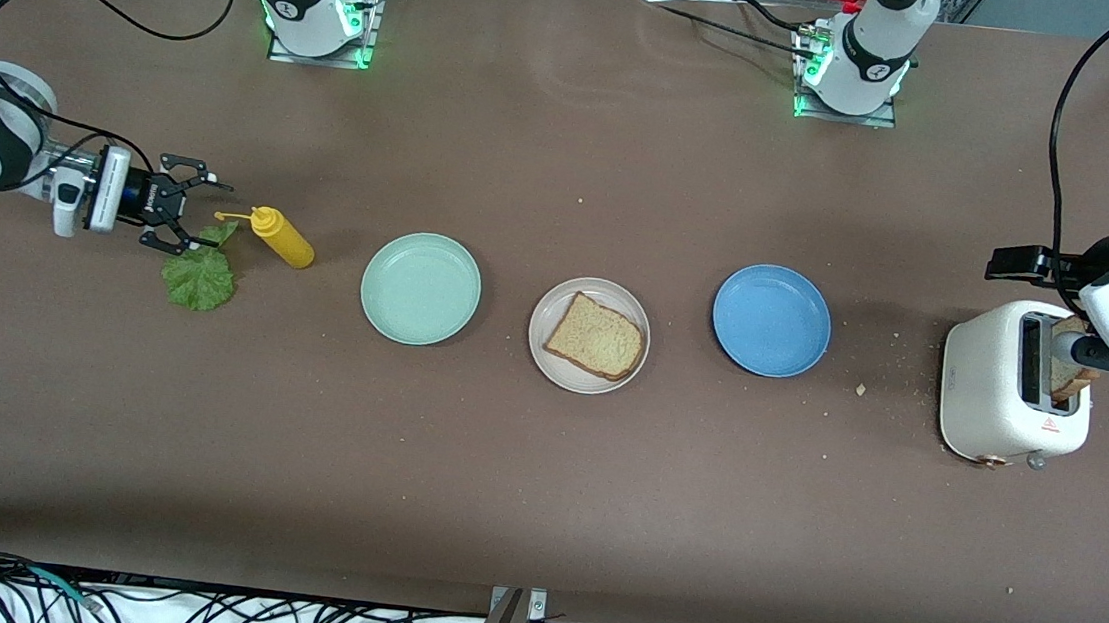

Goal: Make sandwich in beige plate with both arms
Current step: 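Reach the right gripper to the yellow mustard bottle and grasp it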

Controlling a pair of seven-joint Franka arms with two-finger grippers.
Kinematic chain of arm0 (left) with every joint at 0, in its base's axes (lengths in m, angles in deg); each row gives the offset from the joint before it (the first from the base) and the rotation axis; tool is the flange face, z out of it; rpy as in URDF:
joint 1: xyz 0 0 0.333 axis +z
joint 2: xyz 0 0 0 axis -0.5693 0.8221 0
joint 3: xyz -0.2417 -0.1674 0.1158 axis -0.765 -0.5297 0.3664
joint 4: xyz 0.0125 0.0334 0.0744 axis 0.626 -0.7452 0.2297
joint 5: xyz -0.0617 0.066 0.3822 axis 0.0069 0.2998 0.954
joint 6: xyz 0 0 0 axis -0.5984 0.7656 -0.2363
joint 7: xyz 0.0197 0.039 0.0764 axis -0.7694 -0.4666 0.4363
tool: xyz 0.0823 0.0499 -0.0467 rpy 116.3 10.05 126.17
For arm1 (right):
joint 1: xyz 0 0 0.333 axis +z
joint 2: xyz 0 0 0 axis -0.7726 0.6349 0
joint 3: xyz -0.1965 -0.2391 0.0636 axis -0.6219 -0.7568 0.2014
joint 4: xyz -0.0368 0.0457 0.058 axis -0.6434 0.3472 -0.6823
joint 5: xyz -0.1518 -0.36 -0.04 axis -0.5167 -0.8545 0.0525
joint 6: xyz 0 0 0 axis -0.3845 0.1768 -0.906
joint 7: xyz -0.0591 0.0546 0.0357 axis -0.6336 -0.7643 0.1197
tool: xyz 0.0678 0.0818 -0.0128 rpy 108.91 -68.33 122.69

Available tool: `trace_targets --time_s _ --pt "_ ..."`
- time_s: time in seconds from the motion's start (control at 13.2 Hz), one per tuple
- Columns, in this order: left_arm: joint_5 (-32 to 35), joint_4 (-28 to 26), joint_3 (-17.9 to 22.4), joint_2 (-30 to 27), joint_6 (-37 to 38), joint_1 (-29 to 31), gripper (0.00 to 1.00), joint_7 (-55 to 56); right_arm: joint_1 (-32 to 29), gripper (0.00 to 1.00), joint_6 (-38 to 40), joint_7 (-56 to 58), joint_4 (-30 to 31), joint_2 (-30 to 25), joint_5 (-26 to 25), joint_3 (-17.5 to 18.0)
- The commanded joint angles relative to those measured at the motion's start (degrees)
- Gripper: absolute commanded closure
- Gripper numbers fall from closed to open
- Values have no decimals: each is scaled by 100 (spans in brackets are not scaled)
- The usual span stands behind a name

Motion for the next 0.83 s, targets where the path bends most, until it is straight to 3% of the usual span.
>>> trace_targets --time_s 0.0,0.38,0.76 --pt "221 3 -14 -55 46 -10 1 -32 15 1 20 553 -44 170 269 77" --pt "221 3 -14 -55 46 -10 1 -32 217 0 -60 834 -36 292 428 148" --pt "221 3 -14 -55 46 -10 1 -32 235 0 -25 1283 0 697 981 297"
